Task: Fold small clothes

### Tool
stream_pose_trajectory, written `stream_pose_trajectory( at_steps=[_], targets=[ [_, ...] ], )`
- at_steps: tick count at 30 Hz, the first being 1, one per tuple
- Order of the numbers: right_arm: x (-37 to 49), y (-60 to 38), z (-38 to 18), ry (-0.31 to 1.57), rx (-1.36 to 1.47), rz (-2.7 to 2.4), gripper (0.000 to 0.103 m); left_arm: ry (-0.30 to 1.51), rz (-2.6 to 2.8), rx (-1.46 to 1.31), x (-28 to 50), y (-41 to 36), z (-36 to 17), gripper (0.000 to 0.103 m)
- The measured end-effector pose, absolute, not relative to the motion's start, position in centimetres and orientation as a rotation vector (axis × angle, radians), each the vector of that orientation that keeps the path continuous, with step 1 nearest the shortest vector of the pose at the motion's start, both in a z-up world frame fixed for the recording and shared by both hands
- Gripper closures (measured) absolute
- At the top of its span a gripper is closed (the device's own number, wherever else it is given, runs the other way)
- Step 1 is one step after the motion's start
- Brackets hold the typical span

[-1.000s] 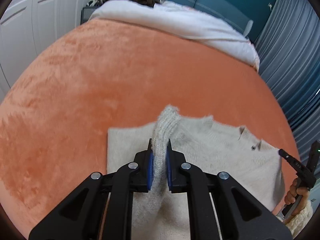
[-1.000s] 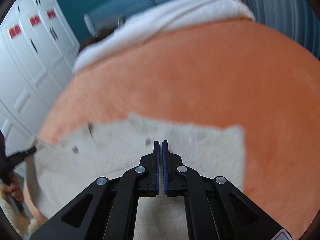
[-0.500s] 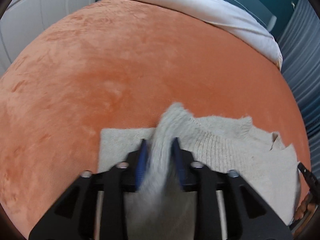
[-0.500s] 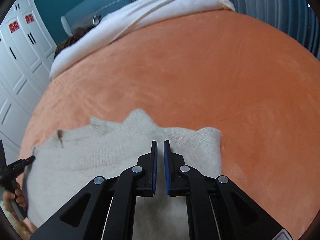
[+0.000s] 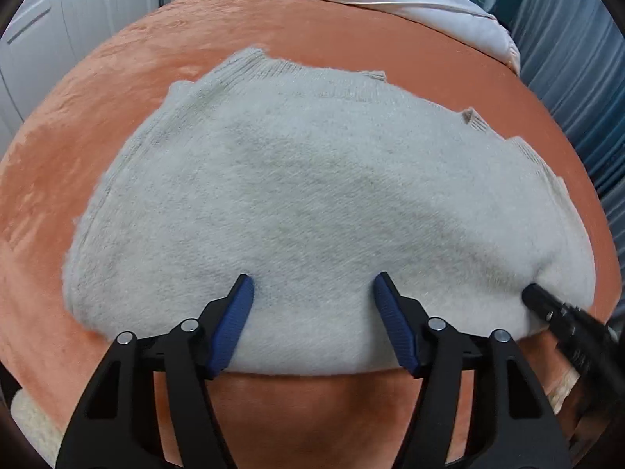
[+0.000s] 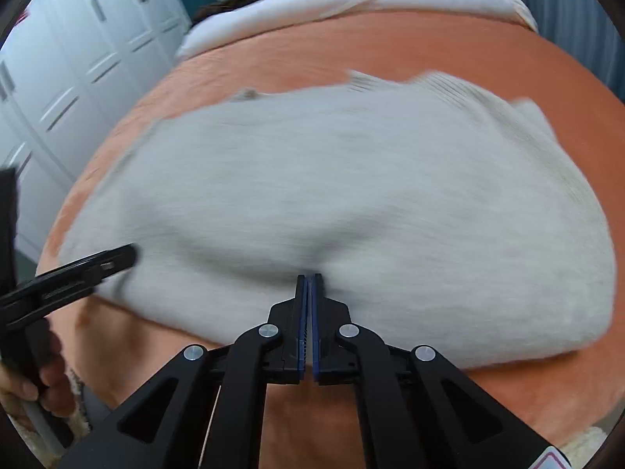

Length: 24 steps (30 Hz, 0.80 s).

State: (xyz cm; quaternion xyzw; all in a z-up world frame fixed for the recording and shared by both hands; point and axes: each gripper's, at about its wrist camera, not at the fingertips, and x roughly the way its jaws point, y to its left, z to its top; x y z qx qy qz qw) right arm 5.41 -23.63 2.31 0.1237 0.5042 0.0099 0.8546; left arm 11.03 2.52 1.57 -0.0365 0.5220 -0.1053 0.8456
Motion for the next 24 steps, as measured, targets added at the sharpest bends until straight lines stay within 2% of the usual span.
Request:
stream_pose_trajectory(
  at_steps=[3, 4, 7, 8, 9, 12, 18, 19, 20, 21, 23, 24],
  targets=[
    [4.2, -28.7, 3.4, 1.06, 0.404, -0.013, 0.103, 1.125, -0.264, -0.086, 11.2, 3.9, 2.1, 0.044],
    [3.9, -29.7, 4.6, 1.03, 0.416, -0.023, 0.098, 1.121, -0.279, -0.103, 11.1, 4.3, 2.7, 0.043],
    [4.2, -32.7, 8.4, 0.894, 0.428, -0.058, 0.07, 1.054, -0.278, -0.212, 11.8, 6.1, 5.0, 0.03],
    [5.0, -33.6, 9.4, 0.857, 0.409, -0.077, 0.052, 1.034, -0.275, -0.252, 12.7, 6.9, 5.7, 0.025],
    [6.1, -34.3, 10.0, 0.831, 0.381, -0.097, 0.043, 1.02, -0.263, -0.283, 14.0, 7.5, 6.1, 0.024],
    [10.6, -35.4, 9.6, 0.861, 0.314, -0.105, 0.042, 0.981, -0.216, -0.345, 19.0, 9.3, 6.5, 0.018],
    [18.6, -36.1, 4.7, 0.994, 0.283, -0.103, 0.041, 1.095, -0.17, -0.408, 28.3, 10.4, 2.6, 0.016],
    [19.5, -36.1, 4.1, 1.012, 0.293, -0.096, 0.041, 1.105, -0.158, -0.404, 28.9, 10.3, 2.1, 0.021],
    [20.1, -36.0, 3.2, 1.037, 0.301, -0.097, 0.049, 1.104, -0.168, -0.404, 29.3, 10.0, 1.7, 0.031],
    [20.5, -35.7, 2.9, 1.048, 0.294, -0.104, 0.074, 1.105, -0.183, -0.389, 29.5, 9.6, 1.6, 0.039],
    [20.4, -35.2, 3.0, 1.036, 0.268, -0.098, 0.093, 1.125, -0.221, -0.353, 29.7, 8.8, 1.5, 0.094],
    [19.8, -34.9, 4.0, 0.989, 0.272, -0.078, 0.094, 1.118, -0.23, -0.344, 29.3, 8.6, 1.8, 0.094]
  ],
)
